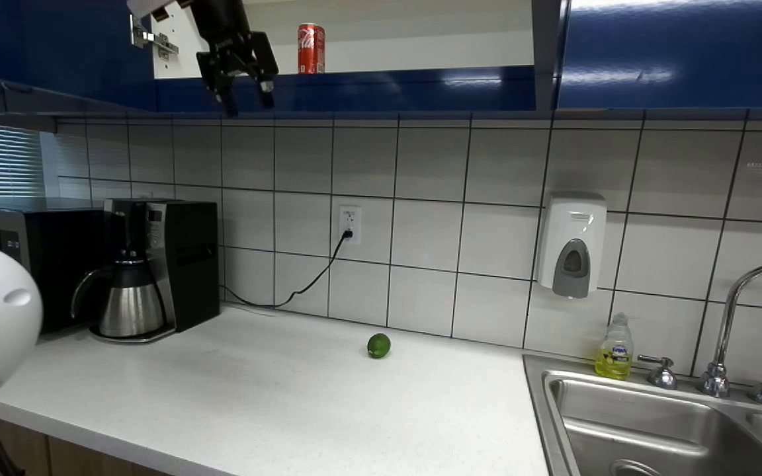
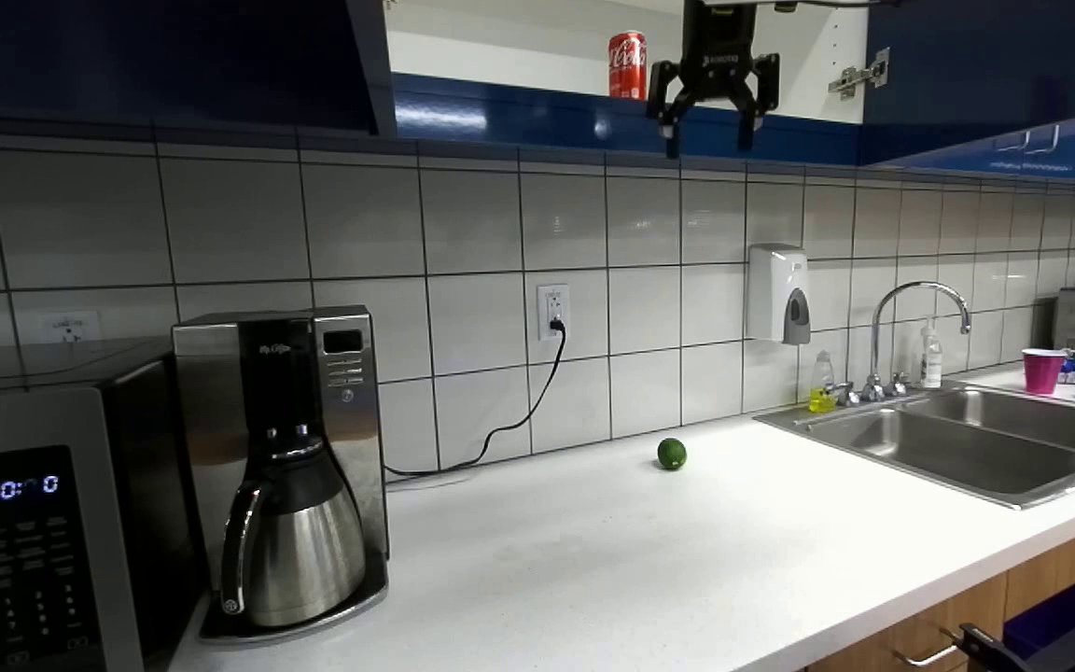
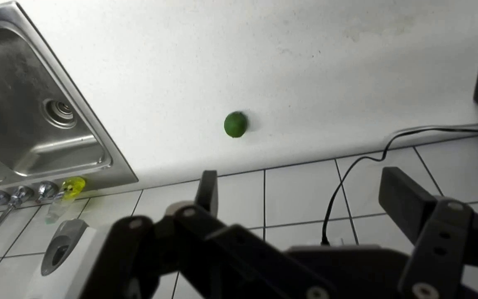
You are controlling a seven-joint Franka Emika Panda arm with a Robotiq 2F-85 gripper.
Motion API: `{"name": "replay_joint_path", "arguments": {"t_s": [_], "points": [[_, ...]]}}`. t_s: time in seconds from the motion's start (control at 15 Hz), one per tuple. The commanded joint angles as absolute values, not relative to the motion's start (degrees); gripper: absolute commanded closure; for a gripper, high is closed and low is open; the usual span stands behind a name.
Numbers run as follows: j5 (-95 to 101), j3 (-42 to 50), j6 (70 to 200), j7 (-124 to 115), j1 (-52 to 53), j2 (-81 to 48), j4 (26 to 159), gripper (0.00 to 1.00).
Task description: Put the red can inside the cabinet
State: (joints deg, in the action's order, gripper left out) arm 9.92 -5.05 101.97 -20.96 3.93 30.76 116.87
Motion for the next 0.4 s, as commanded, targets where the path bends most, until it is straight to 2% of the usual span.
{"name": "replay_joint_path", "arguments": {"t_s": [0.0, 0.07, 0.33], "points": [[8.24, -4.93, 107.52, -18.57, 3.03, 37.57, 130.06, 0.0], [8.79, -6.22, 104.8, -20.13, 2.13, 33.32, 123.72, 0.0], [8.82, -6.46, 105.42, -20.16, 1.95, 33.86, 125.13, 0.0]]}}
